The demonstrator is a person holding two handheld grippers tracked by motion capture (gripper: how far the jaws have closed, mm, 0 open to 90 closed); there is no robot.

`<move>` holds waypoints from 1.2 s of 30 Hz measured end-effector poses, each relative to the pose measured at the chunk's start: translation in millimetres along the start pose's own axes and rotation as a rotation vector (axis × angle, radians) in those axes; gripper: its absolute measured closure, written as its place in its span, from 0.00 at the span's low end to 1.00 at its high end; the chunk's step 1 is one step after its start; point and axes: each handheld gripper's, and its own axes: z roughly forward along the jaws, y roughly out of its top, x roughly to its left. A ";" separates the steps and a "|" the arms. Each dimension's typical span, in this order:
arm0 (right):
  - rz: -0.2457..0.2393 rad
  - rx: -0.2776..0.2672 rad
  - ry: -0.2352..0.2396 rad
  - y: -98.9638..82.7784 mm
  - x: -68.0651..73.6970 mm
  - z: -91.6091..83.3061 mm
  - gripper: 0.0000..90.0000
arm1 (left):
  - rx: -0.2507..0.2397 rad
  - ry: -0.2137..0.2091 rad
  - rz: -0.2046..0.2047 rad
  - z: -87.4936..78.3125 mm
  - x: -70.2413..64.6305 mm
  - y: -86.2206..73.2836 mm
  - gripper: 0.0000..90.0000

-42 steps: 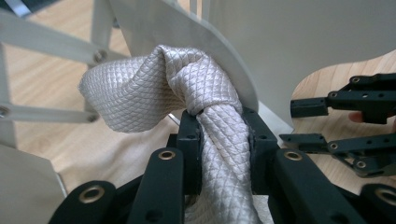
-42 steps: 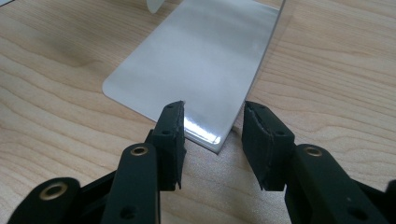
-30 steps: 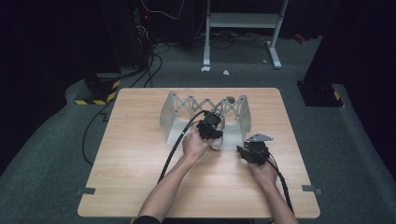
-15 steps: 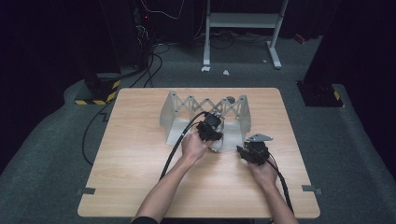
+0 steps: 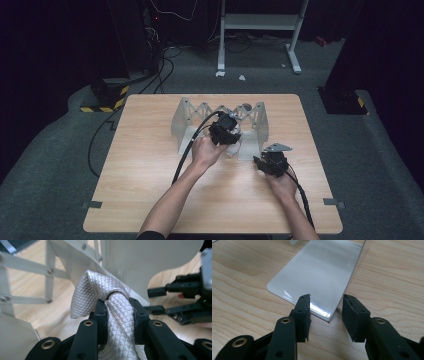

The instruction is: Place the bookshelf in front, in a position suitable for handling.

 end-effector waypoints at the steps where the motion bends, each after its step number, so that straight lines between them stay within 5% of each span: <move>1: 0.000 0.000 0.000 0.0 0.0 0.0 0.65 | 0.000 0.000 0.000 0.0 0.0 0.0 0.80; 6: 0.000 0.000 0.001 0.0 -0.1 0.0 0.65 | -0.041 -0.001 -0.027 -8.4 7.5 3.9 0.80; 13: -0.001 0.000 0.000 0.0 0.0 0.0 0.65 | 0.007 -0.016 -0.037 10.0 9.8 -7.4 0.80; 19: -0.001 0.002 -0.004 0.1 0.8 0.0 0.65 | 0.076 -0.010 0.004 29.0 2.7 -16.7 0.80; 36: -0.001 0.001 -0.002 0.1 0.7 0.1 0.65 | 0.123 -0.049 -0.069 49.7 3.2 -75.3 0.79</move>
